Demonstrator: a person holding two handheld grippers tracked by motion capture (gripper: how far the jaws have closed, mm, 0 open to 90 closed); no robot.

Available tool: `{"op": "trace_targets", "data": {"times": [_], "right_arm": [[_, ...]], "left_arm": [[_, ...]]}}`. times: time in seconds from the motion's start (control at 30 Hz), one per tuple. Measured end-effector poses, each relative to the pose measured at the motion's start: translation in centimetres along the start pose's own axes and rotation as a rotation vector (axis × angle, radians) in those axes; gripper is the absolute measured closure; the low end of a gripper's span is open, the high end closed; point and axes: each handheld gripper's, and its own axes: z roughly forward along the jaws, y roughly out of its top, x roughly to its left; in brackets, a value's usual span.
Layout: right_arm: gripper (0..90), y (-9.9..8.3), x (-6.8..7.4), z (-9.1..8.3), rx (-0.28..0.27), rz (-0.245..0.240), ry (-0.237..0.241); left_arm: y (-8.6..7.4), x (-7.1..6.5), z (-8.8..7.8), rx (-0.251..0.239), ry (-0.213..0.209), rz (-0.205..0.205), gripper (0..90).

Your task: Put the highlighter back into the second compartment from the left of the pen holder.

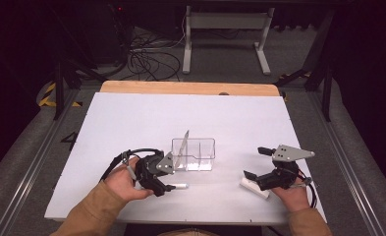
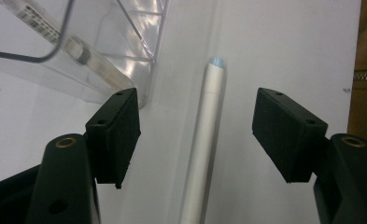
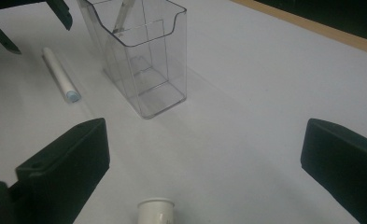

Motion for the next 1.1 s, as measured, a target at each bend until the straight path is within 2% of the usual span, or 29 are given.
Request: {"op": "trace_targets", "data": {"times": [0.37,0.47,0.6,0.9,1.1], "right_arm": [[1.6,0.0,0.0,0.0,0.002,-0.001,0.0],[1.6,0.0,0.0,0.0,0.002,-0.001,0.0],[1.6,0.0,0.0,0.1,0.002,0.0,0.002],[1.6,0.0,0.0,0.1,0.003,0.0,0.003],[1.6,0.0,0.0,0.1,0.001,0.002,0.003]], "left_arm": [[-0.1,0.0,1.2,0.092,-0.036,0.024,35.9],[-0.1,0.0,1.5,0.112,-0.039,0.022,37.2],[-0.1,0.0,1.9,0.142,-0.036,0.044,39.5],[-0.2,-0.1,2.3,0.176,-0.042,0.046,45.1],[-0.1,-0.1,2.2,0.171,-0.045,0.051,47.8]]}}
